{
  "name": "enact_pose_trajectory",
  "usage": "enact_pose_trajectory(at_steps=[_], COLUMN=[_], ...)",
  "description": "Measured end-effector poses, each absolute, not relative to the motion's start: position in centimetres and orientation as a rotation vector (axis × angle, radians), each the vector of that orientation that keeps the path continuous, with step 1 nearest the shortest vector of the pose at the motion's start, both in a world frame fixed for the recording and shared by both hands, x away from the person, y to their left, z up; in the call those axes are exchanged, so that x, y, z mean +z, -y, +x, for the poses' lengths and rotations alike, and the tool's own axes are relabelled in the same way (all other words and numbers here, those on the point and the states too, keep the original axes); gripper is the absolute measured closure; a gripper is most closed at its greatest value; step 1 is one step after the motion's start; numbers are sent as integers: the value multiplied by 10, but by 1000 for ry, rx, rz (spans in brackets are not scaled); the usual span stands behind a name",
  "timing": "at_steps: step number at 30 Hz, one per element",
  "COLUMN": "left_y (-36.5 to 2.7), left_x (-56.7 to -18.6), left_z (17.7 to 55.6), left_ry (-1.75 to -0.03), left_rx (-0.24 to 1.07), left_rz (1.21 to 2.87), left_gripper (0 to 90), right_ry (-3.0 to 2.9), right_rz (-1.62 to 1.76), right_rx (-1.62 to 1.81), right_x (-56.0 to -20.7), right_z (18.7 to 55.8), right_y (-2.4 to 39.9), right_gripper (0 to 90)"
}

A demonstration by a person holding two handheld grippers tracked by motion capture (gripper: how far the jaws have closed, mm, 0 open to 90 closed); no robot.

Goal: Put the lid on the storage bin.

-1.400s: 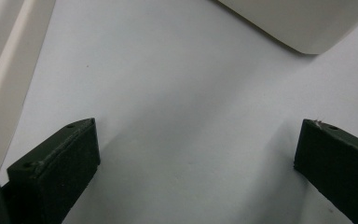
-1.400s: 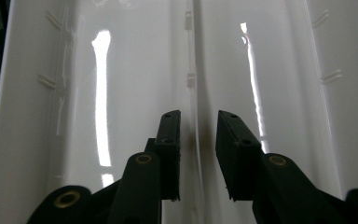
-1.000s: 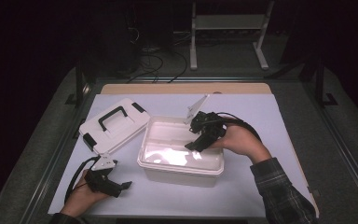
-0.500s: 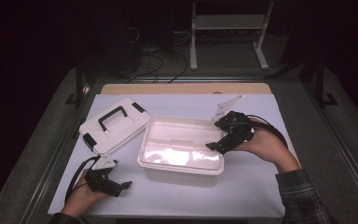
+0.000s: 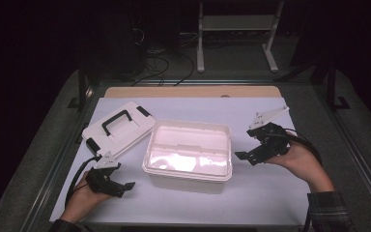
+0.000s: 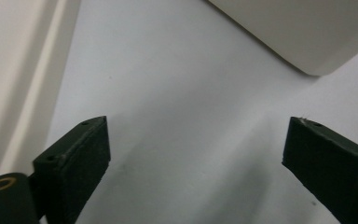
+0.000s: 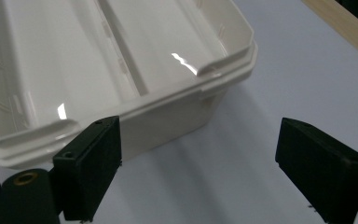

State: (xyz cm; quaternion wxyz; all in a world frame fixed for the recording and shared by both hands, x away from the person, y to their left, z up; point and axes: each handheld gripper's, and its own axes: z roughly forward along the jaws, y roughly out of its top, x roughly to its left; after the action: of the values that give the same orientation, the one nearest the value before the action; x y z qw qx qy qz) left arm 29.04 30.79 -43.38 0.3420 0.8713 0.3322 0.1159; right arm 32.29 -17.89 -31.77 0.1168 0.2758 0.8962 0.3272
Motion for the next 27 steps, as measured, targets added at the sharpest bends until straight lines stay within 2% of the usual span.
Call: enact_pose_trajectory(at_steps=[5,8,27], left_y=[-309,-310,-328], left_x=[-425,-418,-366], left_z=[296,301,353], left_ry=[-859,-849,-904], left_rx=[306,295,318], left_rz=[2277,2288,2325], left_gripper=[84,124,204], right_ry=[-2590,-2586,-2551], right_rz=[862,889,1018], right_rx=[1004,1005,959], right_x=[-327,-336,-422], right_z=[319,317,317], right_y=[194,200,214], right_gripper=[137,134,58])
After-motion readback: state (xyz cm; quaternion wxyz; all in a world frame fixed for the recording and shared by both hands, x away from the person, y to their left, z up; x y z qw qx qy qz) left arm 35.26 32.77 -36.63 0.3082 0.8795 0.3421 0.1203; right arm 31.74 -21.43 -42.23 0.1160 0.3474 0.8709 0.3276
